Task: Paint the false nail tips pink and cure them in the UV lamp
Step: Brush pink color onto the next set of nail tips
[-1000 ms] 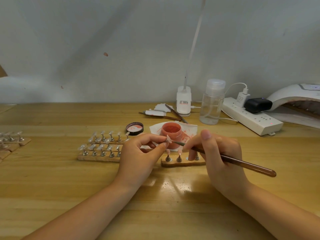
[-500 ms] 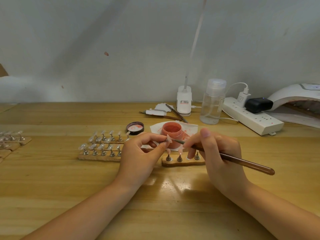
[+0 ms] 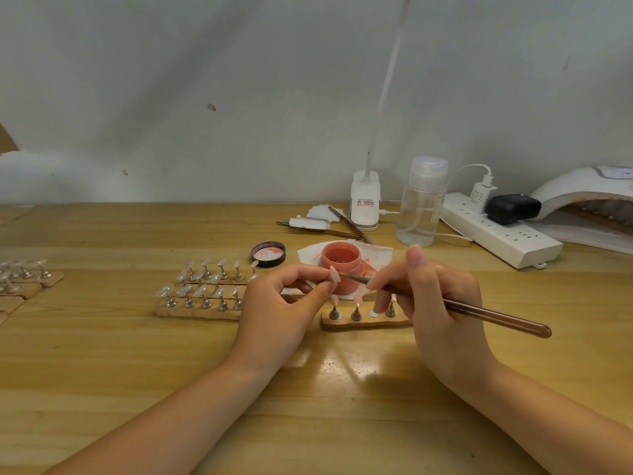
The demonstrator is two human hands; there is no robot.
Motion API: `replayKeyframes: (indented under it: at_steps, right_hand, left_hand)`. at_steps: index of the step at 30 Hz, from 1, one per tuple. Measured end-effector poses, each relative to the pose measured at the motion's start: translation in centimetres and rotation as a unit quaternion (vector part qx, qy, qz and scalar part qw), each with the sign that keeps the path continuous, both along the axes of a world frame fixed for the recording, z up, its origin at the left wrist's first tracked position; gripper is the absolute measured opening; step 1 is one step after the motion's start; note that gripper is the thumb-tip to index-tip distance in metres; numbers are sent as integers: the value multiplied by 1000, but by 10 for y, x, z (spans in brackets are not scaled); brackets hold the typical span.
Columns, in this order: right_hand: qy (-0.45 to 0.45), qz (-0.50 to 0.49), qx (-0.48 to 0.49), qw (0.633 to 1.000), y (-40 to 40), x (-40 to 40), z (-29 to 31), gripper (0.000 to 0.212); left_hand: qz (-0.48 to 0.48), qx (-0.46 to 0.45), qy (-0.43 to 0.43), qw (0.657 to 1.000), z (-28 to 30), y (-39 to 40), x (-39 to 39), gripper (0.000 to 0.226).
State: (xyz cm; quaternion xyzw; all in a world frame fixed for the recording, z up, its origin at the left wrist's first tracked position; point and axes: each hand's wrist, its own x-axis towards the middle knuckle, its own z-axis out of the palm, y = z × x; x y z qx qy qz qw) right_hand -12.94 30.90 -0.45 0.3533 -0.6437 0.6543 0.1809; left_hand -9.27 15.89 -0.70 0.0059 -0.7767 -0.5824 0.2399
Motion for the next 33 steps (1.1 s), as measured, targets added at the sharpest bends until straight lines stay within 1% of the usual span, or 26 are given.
replayKeyframes:
  at_steps: [3,5,10,14,16,19,21,26,31,33]
  right_hand:
    - [5,-6,23,1000,-2,-2,0,41]
    - [-8,-5,27,1000,-2,-2,-1,41]
    - [-38,19,-11,999,1,1,-1,50]
    - [-25,26,-34,999,-1,1,1,48]
    - [-17,13,-22,1000,-3,-1,2,45]
    - [-18,2,7,1000,-3,-2,2,41]
    - [-24,12,5,1000,-2,-1,1,42]
    - [-55,33,-2,998,1,2,-1,48]
    - [-32,27,-32,999,-1,2,0,49]
    - [-28,4,-18,999,-2,1,1,46]
  left_hand:
    - [-4,-1,-5,1000,-1,0,-1,15]
    - [-5,-3,-8,1000,-2,-1,-1,14]
    - [-7,-1,-5,1000,-2,-1,-1,13]
    - [-14,11,-2,1000,-1,-1,0,4]
    - [-18,11,3,1000,-1,0,0,8]
    - [-17,9,3,1000,-2,0,-1,5]
    - [-17,8,1,1000,-3,-1,-2,3]
    - [-19,27,1,999,-4,-1,-3,8]
    - [-10,28,-4,1000,-4,-1,-4,9]
    - [-11,31,-6,999,-4,-1,-3,8]
